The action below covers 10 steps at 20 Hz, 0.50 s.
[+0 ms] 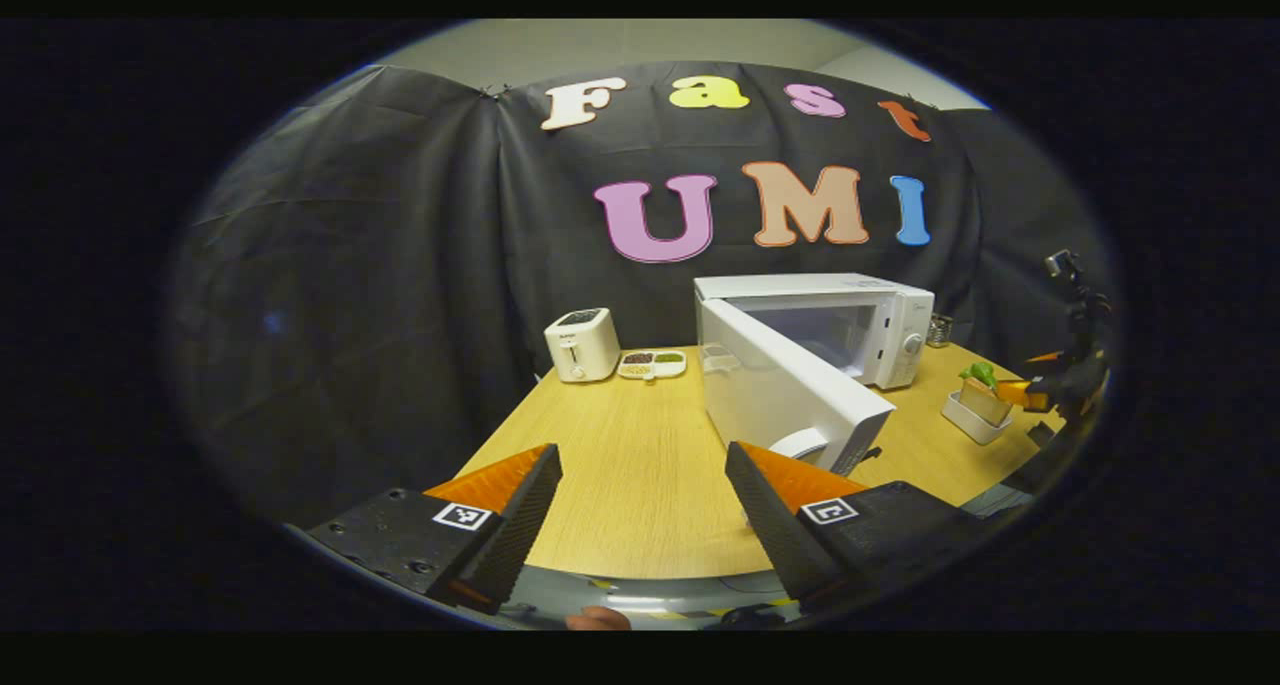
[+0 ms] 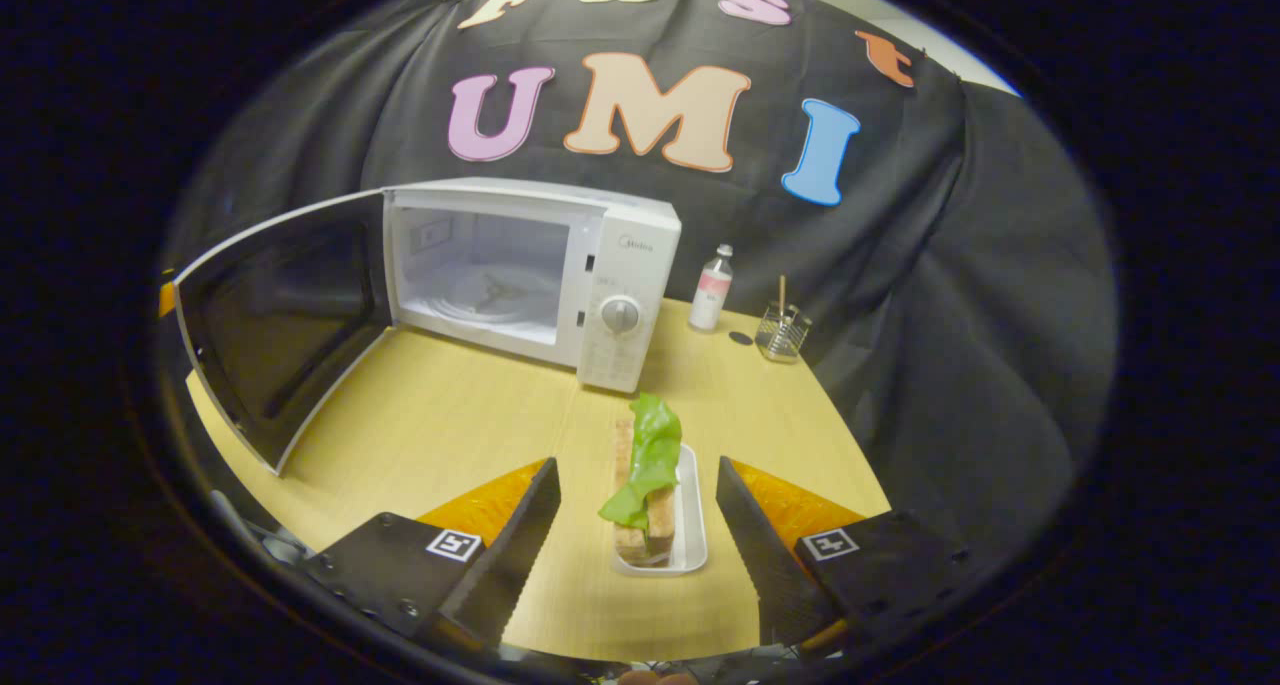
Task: Open the microwave oven with the left hand, put the food in, and close the microwave oven.
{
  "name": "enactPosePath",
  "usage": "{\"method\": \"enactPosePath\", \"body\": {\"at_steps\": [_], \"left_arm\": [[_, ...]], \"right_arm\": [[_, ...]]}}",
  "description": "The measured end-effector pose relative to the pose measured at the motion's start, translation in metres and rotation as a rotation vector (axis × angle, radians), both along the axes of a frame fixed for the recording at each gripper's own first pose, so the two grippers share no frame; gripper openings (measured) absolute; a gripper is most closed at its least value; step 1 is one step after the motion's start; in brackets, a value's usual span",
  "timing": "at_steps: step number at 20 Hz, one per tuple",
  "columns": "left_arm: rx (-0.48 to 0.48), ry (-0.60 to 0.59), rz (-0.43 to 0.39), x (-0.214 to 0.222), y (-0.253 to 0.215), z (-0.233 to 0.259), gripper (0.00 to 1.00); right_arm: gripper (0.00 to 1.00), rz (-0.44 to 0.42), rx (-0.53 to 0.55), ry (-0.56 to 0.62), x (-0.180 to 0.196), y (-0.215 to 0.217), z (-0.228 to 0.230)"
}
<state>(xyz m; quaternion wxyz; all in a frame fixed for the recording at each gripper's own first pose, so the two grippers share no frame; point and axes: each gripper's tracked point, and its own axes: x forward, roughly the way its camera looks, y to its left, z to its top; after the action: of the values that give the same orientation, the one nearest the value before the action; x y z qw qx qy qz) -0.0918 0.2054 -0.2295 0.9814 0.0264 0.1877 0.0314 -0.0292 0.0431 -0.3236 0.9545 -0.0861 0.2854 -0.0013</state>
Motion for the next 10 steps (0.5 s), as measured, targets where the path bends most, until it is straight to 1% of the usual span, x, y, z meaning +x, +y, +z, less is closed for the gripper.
{"method": "enactPosePath", "body": {"at_steps": [4,7,8,9,10], "left_arm": [[0.016,-0.025,0.028,-0.002,0.006,0.012,0.96],[0.023,-0.047,0.022,0.000,0.002,0.022,0.96],[0.024,-0.048,0.017,0.002,-0.001,0.022,1.00],[0.024,-0.045,0.012,0.002,-0.003,0.021,1.00],[0.022,-0.046,0.006,0.003,-0.006,0.021,0.96]], "right_arm": [[0.99,0.004,-0.029,0.058,-0.011,-0.008,-0.030],[1.00,-0.006,-0.033,0.089,-0.013,-0.014,-0.046],[0.99,-0.012,-0.030,0.095,-0.012,-0.014,-0.050],[0.99,-0.015,-0.027,0.101,-0.011,-0.015,-0.054],[0.99,-0.019,-0.025,0.105,-0.011,-0.016,-0.056]]}}
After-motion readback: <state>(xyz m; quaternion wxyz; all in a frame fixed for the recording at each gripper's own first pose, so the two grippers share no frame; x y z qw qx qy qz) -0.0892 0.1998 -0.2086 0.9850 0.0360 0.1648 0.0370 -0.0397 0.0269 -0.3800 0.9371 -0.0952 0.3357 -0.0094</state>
